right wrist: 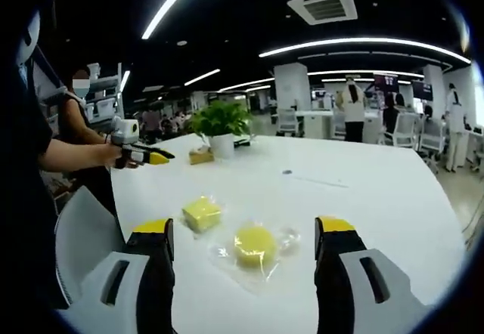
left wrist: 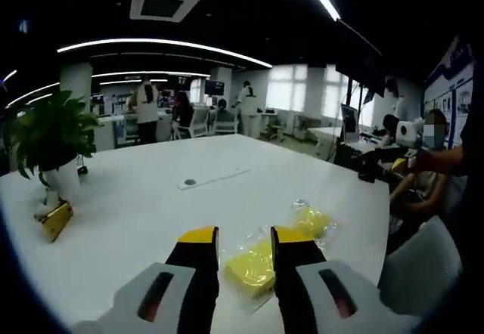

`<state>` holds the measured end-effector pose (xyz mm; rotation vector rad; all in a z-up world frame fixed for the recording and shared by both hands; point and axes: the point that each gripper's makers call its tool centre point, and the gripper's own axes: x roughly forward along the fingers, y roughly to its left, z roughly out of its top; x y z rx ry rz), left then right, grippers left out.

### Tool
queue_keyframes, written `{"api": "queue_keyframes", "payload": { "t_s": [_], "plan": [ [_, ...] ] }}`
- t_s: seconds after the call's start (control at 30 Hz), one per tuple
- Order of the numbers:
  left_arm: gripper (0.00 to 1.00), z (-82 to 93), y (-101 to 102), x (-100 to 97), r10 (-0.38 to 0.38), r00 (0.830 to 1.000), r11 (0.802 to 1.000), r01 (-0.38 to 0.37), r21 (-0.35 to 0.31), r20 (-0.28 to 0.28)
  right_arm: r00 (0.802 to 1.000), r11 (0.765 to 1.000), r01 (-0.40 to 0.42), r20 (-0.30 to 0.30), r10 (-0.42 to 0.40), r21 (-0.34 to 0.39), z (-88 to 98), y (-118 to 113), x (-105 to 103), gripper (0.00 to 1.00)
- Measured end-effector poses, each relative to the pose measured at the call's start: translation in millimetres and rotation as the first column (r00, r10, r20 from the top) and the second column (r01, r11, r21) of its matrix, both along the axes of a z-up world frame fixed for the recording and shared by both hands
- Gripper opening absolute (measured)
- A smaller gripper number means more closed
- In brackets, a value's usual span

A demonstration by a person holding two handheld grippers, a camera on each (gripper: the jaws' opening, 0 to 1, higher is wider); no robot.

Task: Compare the silicone blocks by pressing each to a similar depth, holding the contact briefly, and releasing to observe deformation and rebound differences across the visible hardness samples.

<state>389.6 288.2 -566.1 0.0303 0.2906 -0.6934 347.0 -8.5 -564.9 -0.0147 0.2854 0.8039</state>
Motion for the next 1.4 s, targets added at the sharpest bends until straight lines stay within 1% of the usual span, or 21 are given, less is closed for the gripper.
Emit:
{"api": "queue_keyframes", "payload": {
  "t_s": [0.1,0.17,0.2,0.23,0.27,0.3,0.37,0.43,0.57,0.6,0.7,0.77,0.83,0.9,0.97,1.03,1.1,1.17,1.2,1.3,1.4],
  "plan": [
    [0.36,0.2,-6,-15.7,-0.039,0.999,0.999,0.039,0.012,-0.016,1.000,1.000,-0.012,-0.017,0.012,-0.018,-4.5,-1,-2,0.73],
    [0.48,3.4,-13,-31.5,-0.107,0.994,0.994,0.107,0.020,-0.015,0.999,1.000,-0.024,-0.027,0.024,-0.020,-6.6,-2,-4,0.76],
    [0.62,4.2,-16,-38.0,-0.141,0.990,0.990,0.141,0.029,-0.011,0.998,0.999,-0.035,-0.043,0.034,-0.020,-10.4,-3,-6,0.78],
    [0.74,1.9,-21,-49.1,-0.194,0.981,0.980,0.195,0.043,-0.025,0.996,0.999,-0.043,-0.074,0.041,-0.027,-16.0,-5,-9,0.79],
    [0.81,-1.3,-21,-54.0,-0.205,0.978,0.977,0.207,0.053,-0.047,0.993,0.998,-0.043,-0.108,0.037,-0.054,-24.9,-11,-11,0.79],
    [0.83,-5.4,-19,-58.5,-0.212,0.975,0.974,0.217,0.070,-0.070,0.992,0.997,-0.049,-0.122,0.040,-0.067,-29.1,-13,-13,0.80],
    [0.81,-15.1,-16,-73.4,-0.248,0.961,0.959,0.261,0.111,-0.118,0.989,0.994,-0.061,-0.140,0.048,-0.091,-36.6,-17,-17,0.84],
    [0.83,-19.8,-15,-79.4,-0.249,0.959,0.955,0.266,0.128,-0.138,0.986,0.992,-0.078,-0.156,0.062,-0.098,-42.2,-20,-21,0.87],
    [0.89,-31.1,-13,-91.4,-0.248,0.950,0.952,0.275,0.132,-0.190,0.981,0.987,-0.103,-0.175,0.081,-0.121,-48.1,-21,-28,0.88],
    [0.92,-35.3,-13,-95.9,-0.247,0.945,0.951,0.279,0.136,-0.214,0.980,0.986,-0.111,-0.178,0.087,-0.125,-48.7,-21,-30,0.89],
    [0.99,-41.7,-13,-104.9,-0.251,0.940,0.946,0.289,0.148,-0.232,0.977,0.983,-0.129,-0.186,0.103,-0.132,-50.5,-19,-36,0.93],
    [0.99,-48.5,-10,-112.9,-0.255,0.931,0.936,0.306,0.176,-0.263,0.974,0.981,-0.138,-0.197,0.110,-0.137,-52.3,-18,-40,0.96],
    [0.99,-52.7,-7,-119.6,-0.257,0.923,0.925,0.321,0.203,-0.287,0.968,0.977,-0.152,-0.225,0.115,-0.152,-56.4,-19,-45,0.96],
    [0.99,-51.2,-5,-121.9,-0.252,0.925,0.923,0.317,0.216,-0.284,0.965,0.972,-0.158,-0.236,0.116,-0.171,-58.2,-20,-48,0.96],
    [0.99,-46.8,-4,-123.4,-0.249,0.930,0.925,0.311,0.218,-0.269,0.966,0.970,-0.160,-0.231,0.116,-0.183,-57.7,-20,-51,0.96],
    [0.99,-41.7,-1,-124.6,-0.244,0.935,0.934,0.298,0.196,-0.257,0.968,0.971,-0.145,-0.230,0.100,-0.190,-57.1,-23,-51,0.96],
    [0.99,-39.7,3,-124.9,-0.236,0.940,0.938,0.287,0.194,-0.247,0.968,0.975,-0.108,-0.244,0.059,-0.193,-56.8,-27,-50,0.96],
    [0.99,-37.5,10,-123.6,-0.218,0.947,0.945,0.265,0.190,-0.236,0.968,0.976,-0.100,-0.245,0.051,-0.191,-54.2,-27,-50,0.96],
    [0.99,-35.1,14,-121.8,-0.200,0.953,0.956,0.241,0.169,-0.229,0.968,0.977,-0.086,-0.250,0.035,-0.196,-53.1,-27,-51,0.96],
    [0.99,-30.8,16,-123.7,-0.195,0.955,0.970,0.222,0.102,-0.223,0.967,0.973,-0.088,-0.252,0.032,-0.212,-50.4,-23,-55,0.96],
    [0.99,-35.8,20,-129.6,-0.195,0.952,0.966,0.227,0.120,-0.236,0.968,0.969,-0.087,-0.250,0.027,-0.232,-48.4,-20,-58,0.93]
  ]
}}
